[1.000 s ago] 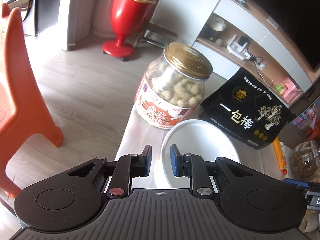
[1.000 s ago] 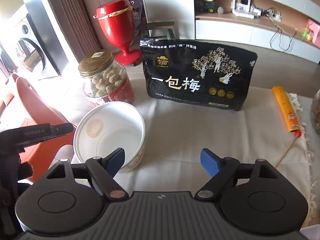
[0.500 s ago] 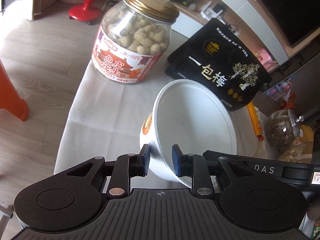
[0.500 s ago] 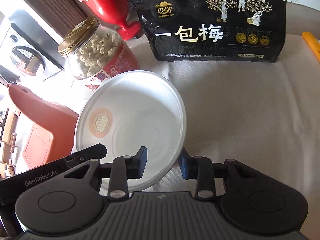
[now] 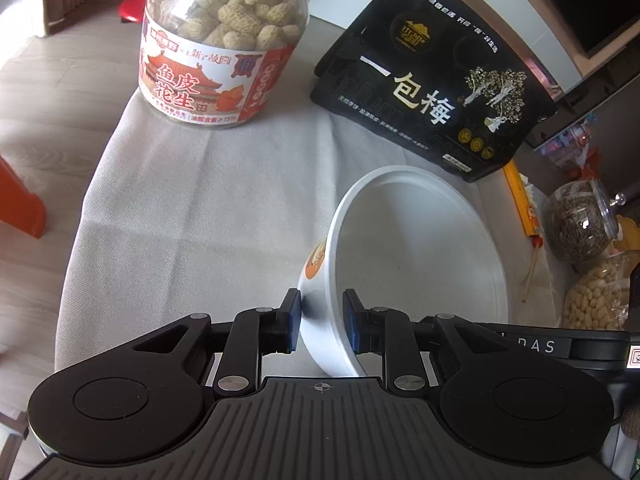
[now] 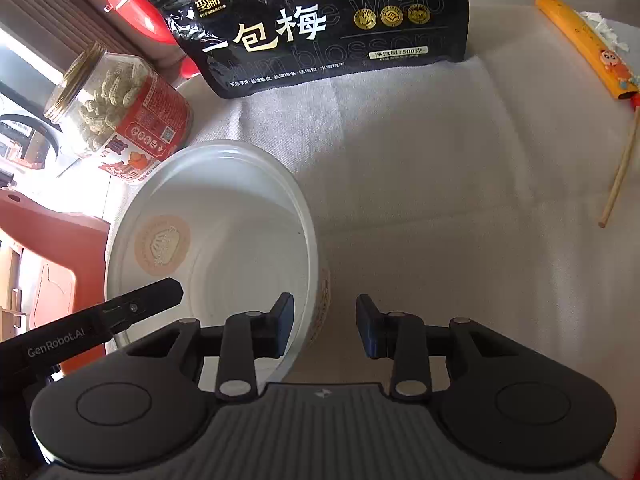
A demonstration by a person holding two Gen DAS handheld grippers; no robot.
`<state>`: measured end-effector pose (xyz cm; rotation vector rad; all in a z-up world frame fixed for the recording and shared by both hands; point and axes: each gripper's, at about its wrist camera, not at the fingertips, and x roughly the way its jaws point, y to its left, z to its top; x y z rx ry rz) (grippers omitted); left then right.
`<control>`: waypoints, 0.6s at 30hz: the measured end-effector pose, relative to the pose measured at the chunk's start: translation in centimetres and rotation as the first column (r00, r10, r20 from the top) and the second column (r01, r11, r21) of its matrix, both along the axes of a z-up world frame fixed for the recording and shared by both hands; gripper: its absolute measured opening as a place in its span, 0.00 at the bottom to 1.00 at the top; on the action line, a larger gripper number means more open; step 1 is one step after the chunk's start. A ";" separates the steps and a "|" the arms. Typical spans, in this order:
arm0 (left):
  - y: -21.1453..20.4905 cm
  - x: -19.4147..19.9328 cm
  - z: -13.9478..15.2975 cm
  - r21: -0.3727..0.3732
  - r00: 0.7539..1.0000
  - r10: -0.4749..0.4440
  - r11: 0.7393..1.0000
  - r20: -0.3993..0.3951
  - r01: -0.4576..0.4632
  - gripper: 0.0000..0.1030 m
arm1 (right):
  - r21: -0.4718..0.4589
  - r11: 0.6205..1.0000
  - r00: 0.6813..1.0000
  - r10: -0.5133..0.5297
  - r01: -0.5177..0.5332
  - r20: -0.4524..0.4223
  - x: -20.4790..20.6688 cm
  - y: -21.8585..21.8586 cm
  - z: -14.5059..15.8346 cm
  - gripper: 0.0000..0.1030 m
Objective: Organize plates and bowls
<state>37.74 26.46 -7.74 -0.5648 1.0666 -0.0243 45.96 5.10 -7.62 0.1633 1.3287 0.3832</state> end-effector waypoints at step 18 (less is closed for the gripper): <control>-10.4 -10.8 11.7 0.057 0.901 -0.314 0.948 0.299 0.312 0.28 | -0.038 0.998 0.962 0.058 -0.050 0.268 -13.7 -9.3 13.6 0.31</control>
